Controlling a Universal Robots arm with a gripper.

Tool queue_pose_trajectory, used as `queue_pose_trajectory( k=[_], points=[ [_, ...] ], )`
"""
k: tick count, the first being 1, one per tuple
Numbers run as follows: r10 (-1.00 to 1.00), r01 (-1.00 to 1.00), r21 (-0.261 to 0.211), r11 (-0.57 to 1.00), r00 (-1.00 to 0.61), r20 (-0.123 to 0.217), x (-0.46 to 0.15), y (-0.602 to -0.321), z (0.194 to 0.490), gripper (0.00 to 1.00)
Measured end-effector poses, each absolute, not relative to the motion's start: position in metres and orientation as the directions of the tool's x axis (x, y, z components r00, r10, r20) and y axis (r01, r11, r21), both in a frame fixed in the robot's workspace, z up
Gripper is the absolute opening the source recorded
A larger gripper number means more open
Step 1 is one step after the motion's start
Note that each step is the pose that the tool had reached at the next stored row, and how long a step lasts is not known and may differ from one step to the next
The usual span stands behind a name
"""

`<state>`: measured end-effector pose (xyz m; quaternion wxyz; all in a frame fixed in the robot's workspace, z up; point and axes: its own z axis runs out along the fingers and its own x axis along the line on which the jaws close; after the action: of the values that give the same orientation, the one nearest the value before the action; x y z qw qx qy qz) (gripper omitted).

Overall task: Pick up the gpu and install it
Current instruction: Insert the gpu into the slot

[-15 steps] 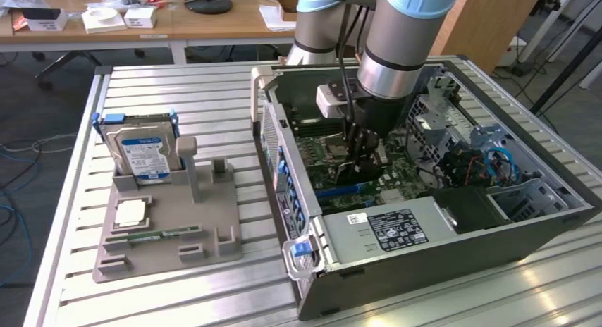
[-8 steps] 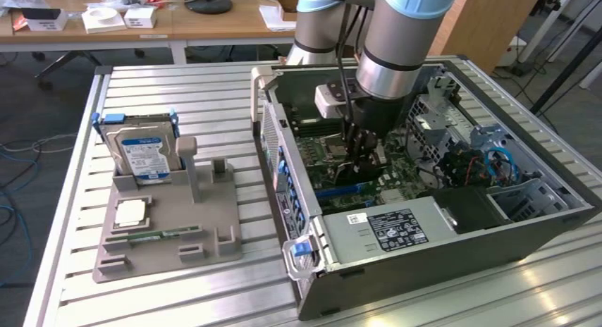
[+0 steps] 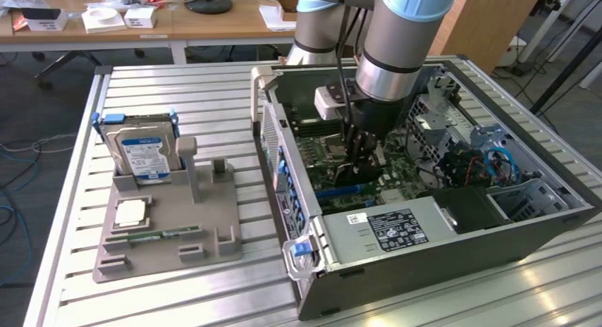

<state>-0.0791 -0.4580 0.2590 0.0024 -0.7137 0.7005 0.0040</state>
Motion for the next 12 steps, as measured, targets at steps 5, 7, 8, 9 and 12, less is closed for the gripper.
queue_pose_trajectory(
  k=[5, 7, 8, 9, 12],
  points=[
    [-1.0, -1.0, 0.002, -0.019, 0.019, -0.009, -0.0802, -0.4579, 0.2582, 0.26],
    [-1.0, -1.0, 0.002, -0.019, 0.019, -0.009, -0.0807, -0.4577, 0.2578, 0.26],
    [-1.0, -1.0, 0.002, -0.019, 0.019, -0.009, -0.0809, -0.4577, 0.2577, 0.26],
    [-1.0, -1.0, 0.002, -0.019, 0.019, -0.009, -0.0809, -0.4577, 0.2577, 0.26],
    [-1.0, -1.0, 0.002, -0.019, 0.019, -0.01, -0.081, -0.4577, 0.2567, 0.26]
  ],
)
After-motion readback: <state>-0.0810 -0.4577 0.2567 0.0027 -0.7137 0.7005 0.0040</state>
